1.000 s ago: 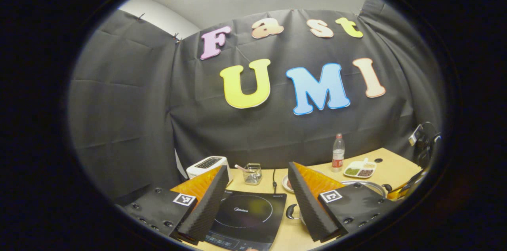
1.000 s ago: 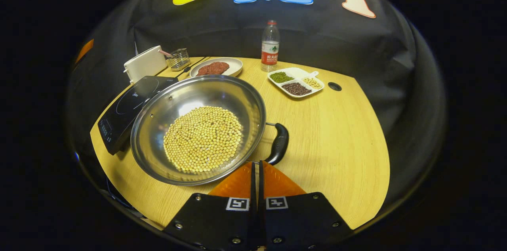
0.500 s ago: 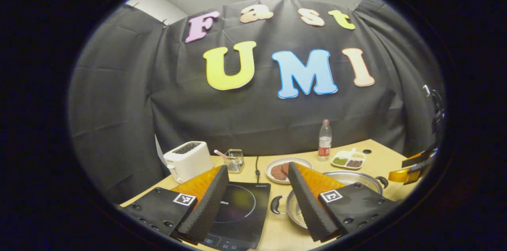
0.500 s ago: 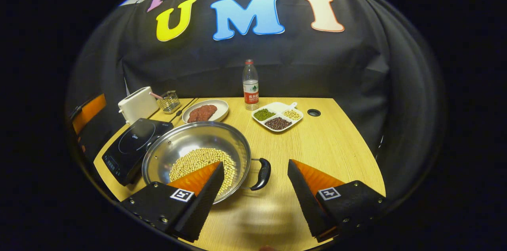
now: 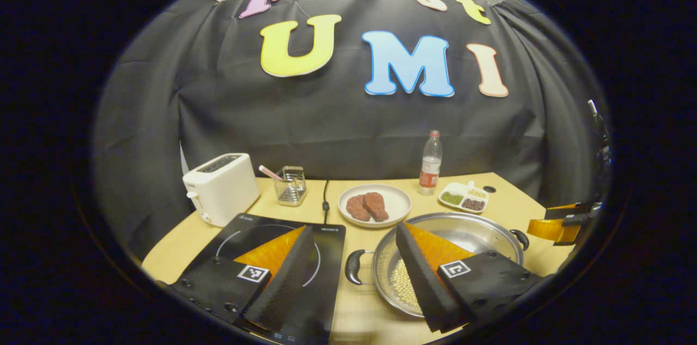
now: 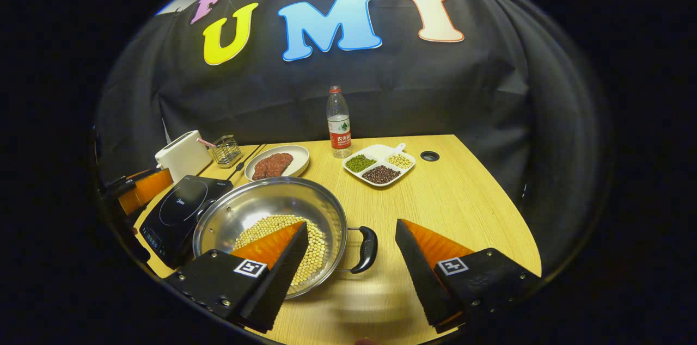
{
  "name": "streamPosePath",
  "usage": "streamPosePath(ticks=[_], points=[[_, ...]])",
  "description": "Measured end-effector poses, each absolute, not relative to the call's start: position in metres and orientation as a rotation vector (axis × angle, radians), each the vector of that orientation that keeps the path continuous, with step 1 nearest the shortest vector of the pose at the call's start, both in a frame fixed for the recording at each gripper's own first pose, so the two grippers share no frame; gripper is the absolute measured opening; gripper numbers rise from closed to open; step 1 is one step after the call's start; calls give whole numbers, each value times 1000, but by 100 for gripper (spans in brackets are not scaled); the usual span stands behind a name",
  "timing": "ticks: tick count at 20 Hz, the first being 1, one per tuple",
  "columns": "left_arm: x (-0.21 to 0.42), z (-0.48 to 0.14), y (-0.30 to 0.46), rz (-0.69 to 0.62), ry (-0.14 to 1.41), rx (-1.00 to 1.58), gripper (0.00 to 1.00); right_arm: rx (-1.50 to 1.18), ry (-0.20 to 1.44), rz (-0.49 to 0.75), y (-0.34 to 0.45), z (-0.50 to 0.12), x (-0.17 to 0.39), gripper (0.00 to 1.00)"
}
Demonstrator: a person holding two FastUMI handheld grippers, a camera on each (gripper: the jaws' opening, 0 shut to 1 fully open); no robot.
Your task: First push the handle of the pot to place it horizontally, then grasp the pot with both hands and set it on the induction cooktop.
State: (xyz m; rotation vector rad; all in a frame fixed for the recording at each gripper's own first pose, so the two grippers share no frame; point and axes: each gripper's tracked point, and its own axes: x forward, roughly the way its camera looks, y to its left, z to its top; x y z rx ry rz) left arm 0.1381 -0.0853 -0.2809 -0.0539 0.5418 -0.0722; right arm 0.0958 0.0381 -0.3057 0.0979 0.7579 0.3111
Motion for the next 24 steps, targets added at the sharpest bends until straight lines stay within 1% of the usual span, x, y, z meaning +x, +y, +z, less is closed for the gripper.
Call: streamPosePath(ticks=[1, 2, 7, 8, 9, 10, 17, 18, 19, 21, 22, 23, 24], points=[[140, -290, -88, -83, 566, -64, 98, 99, 761, 311, 40, -308, 97, 98], [142, -301, -90, -87, 590, -70, 99, 95, 765, 305, 40, -312, 98, 98], [145, -353, -94, -99, 694, -57, 98, 94, 808, 297, 42, -330, 101, 98], [145, -362, -95, -101, 712, -59, 98, 96, 816, 296, 43, -334, 102, 94], [145, -369, -96, -103, 729, -66, 100, 96, 827, 297, 44, -337, 102, 98], [146, -376, -97, -103, 744, -74, 98, 96, 840, 299, 46, -342, 101, 98], [151, -399, -97, -97, 795, -63, 98, 104, 908, 296, 50, -367, 102, 98], [155, -400, -97, -102, 791, -54, 100, 107, 919, 295, 51, -372, 101, 98], [156, -402, -98, -103, 794, -43, 96, 109, 927, 294, 52, -375, 101, 96], [158, -403, -99, -105, 795, -28, 96, 111, 945, 296, 54, -380, 100, 94], [159, -403, -99, -103, 797, -23, 91, 100, 946, 281, 51, -383, 102, 84], [160, -404, -98, -100, 796, -19, 93, 105, 955, 287, 52, -384, 100, 80], [161, -403, -99, -102, 796, -19, 91, 107, 969, 289, 53, -387, 99, 74]])
